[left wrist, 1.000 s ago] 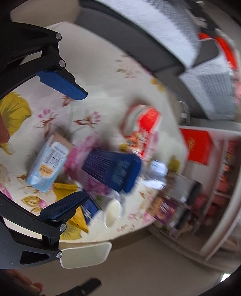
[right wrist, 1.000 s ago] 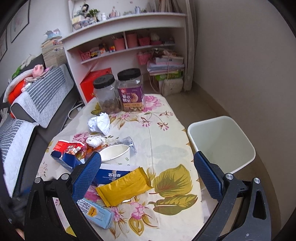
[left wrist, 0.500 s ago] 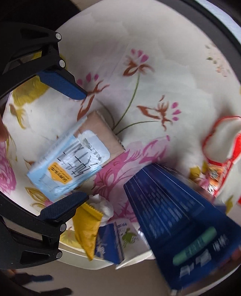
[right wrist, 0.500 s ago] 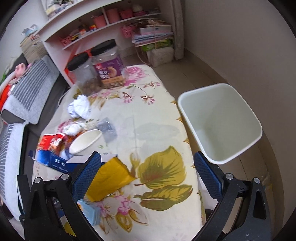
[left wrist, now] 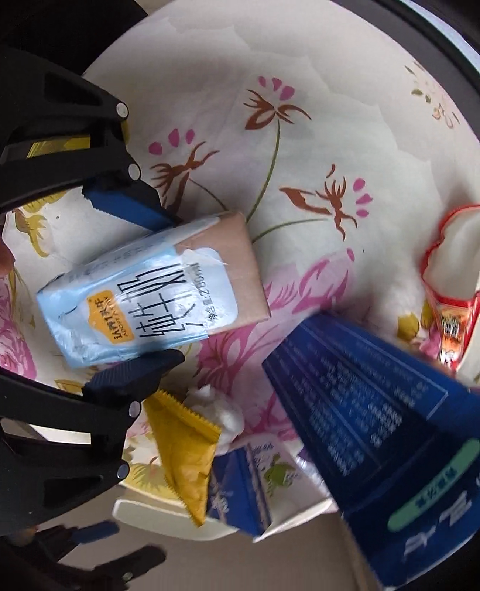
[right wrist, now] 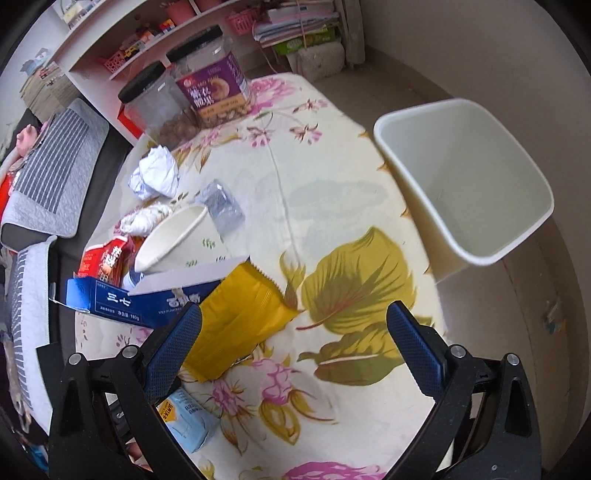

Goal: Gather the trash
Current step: 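Grasp the milk carton with the left tool while the right tool grasps the yellow wrapper, then carry the yellow wrapper to the wastebasket with the right tool and release it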

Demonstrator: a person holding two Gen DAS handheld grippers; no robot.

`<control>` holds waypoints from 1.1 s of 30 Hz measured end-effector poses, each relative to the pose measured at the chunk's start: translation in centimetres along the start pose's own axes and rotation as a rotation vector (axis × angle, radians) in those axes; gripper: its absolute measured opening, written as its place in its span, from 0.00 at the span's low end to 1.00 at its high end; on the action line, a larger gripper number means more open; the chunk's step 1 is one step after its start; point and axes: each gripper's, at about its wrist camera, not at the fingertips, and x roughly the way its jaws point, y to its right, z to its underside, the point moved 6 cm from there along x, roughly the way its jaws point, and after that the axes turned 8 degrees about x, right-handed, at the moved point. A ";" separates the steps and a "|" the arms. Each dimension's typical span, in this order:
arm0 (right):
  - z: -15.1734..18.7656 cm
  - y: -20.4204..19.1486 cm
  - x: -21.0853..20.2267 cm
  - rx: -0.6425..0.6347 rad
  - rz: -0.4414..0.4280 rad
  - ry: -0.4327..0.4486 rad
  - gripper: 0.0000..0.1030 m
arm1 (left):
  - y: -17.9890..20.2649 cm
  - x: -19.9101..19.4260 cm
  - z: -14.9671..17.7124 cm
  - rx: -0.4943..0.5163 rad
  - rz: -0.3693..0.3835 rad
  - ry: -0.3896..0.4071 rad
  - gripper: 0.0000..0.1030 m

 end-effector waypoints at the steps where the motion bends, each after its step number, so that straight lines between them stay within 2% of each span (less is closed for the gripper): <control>1: 0.2 0.0 0.2 0.006 0.000 -0.010 0.93 | -0.1 -0.2 0.2 0.010 0.016 -0.001 0.61; 3: 0.7 0.1 0.7 0.027 -0.005 -0.034 0.93 | -0.3 -0.6 0.1 0.024 0.031 0.005 0.61; 11: 2.3 -0.2 2.5 0.119 -0.031 -0.097 0.93 | -1.6 -5.3 -0.8 0.110 0.049 0.118 0.61; 18: 2.3 -1.2 3.9 0.254 -0.115 -0.127 0.93 | -3.8 -7.3 -0.6 0.102 0.059 0.152 0.61; 24: 2.9 -2.5 5.7 0.279 -0.130 -0.148 0.90 | -4.6 -7.6 -0.4 0.097 0.068 0.172 0.62; 25: 2.9 -2.7 5.9 0.279 -0.136 -0.151 0.88 | -3.2 -7.0 -1.1 0.096 0.068 0.172 0.62; 27: 3.0 -3.1 6.4 0.276 -0.148 -0.156 0.84 | -3.1 -7.0 -1.3 0.099 0.071 0.174 0.62; 29: 3.2 -3.6 6.8 0.258 -0.165 -0.172 0.67 | -3.2 -6.8 -1.4 0.103 0.070 0.178 0.62; 33: 3.5 -4.1 7.0 0.214 -0.173 -0.184 0.51 | -3.3 -7.4 -1.4 0.110 0.069 0.194 0.62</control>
